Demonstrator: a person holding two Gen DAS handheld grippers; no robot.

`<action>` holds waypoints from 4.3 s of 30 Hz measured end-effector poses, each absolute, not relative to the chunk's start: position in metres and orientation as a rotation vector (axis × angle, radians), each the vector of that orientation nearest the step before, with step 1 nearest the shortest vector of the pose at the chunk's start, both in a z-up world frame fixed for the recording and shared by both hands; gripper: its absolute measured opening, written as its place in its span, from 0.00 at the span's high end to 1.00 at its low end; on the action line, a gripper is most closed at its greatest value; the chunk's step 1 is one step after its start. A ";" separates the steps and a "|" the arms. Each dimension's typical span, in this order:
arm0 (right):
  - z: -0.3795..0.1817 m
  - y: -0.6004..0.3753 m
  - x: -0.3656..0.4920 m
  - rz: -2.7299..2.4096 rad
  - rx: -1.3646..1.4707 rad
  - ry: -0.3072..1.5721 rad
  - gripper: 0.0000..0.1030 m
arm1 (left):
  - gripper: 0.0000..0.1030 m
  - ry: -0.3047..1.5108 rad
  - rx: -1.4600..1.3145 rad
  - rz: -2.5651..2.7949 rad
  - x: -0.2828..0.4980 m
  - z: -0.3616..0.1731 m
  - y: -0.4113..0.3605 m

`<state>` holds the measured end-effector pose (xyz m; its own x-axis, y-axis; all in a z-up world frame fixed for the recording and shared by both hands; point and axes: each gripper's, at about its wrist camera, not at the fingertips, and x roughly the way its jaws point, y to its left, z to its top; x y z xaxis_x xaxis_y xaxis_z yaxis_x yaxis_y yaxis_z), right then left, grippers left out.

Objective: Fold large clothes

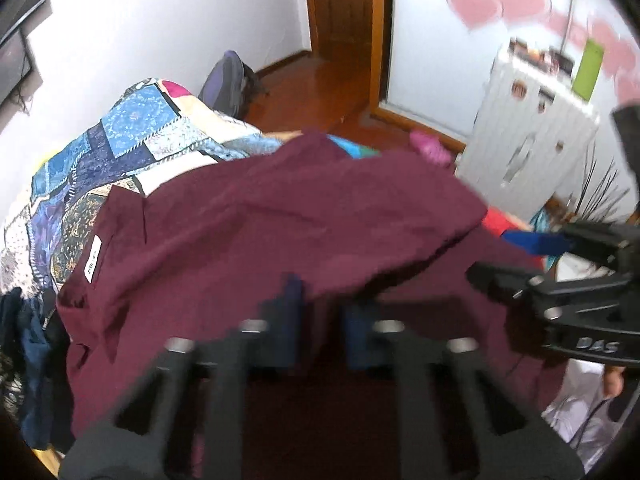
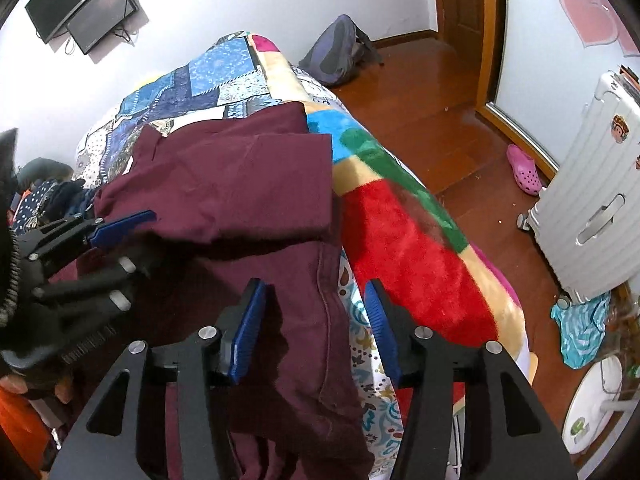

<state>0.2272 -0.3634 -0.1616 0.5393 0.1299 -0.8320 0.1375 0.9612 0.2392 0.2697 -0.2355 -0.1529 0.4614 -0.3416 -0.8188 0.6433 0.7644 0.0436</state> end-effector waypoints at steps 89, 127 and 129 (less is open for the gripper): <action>-0.149 -0.276 0.237 0.024 -0.013 0.983 0.45 | 0.29 1.150 -1.024 -0.043 0.198 -0.255 0.191; -0.158 -0.310 0.215 0.026 0.092 0.976 0.40 | 0.69 1.142 -0.702 0.120 0.181 -0.235 0.179; -0.156 -0.308 0.212 0.028 0.059 0.972 0.40 | 0.55 1.153 -0.705 0.146 0.178 -0.244 0.182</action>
<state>0.2118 -0.3076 -0.1559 0.5632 0.0507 -0.8248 0.0027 0.9980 0.0631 0.1777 0.1823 -0.2437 0.4224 -0.2425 -0.8734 -0.4531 0.7780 -0.4352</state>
